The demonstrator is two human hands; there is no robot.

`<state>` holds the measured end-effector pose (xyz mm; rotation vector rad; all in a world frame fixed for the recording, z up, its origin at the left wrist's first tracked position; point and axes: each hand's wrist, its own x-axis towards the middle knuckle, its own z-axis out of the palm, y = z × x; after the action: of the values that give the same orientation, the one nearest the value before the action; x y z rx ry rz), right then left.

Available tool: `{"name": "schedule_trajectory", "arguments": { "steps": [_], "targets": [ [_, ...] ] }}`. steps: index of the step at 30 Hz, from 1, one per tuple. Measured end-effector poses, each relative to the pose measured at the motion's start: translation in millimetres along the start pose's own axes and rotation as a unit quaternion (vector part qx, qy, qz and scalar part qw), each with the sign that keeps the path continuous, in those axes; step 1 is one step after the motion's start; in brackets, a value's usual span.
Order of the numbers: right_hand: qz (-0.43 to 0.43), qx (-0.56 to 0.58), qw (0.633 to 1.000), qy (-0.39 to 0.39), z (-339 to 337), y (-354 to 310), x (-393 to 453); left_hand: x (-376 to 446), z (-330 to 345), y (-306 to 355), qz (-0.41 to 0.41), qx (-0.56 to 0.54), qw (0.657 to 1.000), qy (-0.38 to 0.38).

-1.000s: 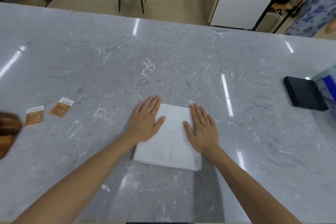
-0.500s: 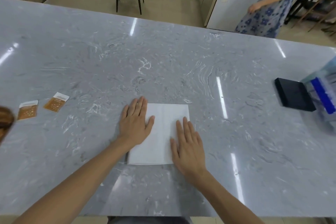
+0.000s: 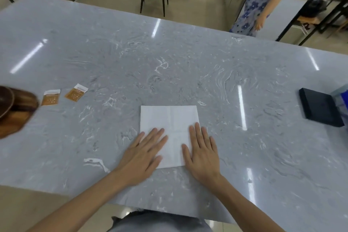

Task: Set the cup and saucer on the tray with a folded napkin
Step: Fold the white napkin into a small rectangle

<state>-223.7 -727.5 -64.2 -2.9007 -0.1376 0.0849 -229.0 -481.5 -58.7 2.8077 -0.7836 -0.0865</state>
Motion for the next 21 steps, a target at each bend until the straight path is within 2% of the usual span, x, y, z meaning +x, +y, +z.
{"name": "schedule_trajectory", "arguments": {
  "steps": [7,10,12,14,15,18,21],
  "targets": [
    [0.01,0.032,0.999,-0.001,-17.8,-1.5,-8.7,-44.2,-8.4,15.2,-0.057,-0.002,0.997,-0.042],
    [0.034,0.036,0.998,0.042,-29.4,1.3,-24.8,-50.3,-13.3,22.4,-0.069,-0.036,0.997,-0.023],
    [0.058,0.049,0.996,0.038,-35.1,5.7,-38.6,-41.7,-24.5,21.5,-0.061,-0.06,0.996,0.025],
    [0.104,0.087,0.991,0.003,-41.4,8.5,-47.8,-18.9,-37.0,13.1,-0.031,-0.064,0.995,0.065],
    [0.125,0.103,0.987,-0.011,-43.4,9.3,-50.6,-2.6,-43.7,8.1,-0.011,-0.066,0.996,0.059],
    [0.157,0.142,0.977,-0.026,-47.9,6.8,-53.3,59.7,-57.0,-0.5,0.021,-0.105,0.994,0.003],
    [0.201,0.17,0.964,-0.025,-49.9,0.2,-52.0,130.2,-60.3,5.4,-0.006,-0.131,0.989,-0.061]
  ]
}}
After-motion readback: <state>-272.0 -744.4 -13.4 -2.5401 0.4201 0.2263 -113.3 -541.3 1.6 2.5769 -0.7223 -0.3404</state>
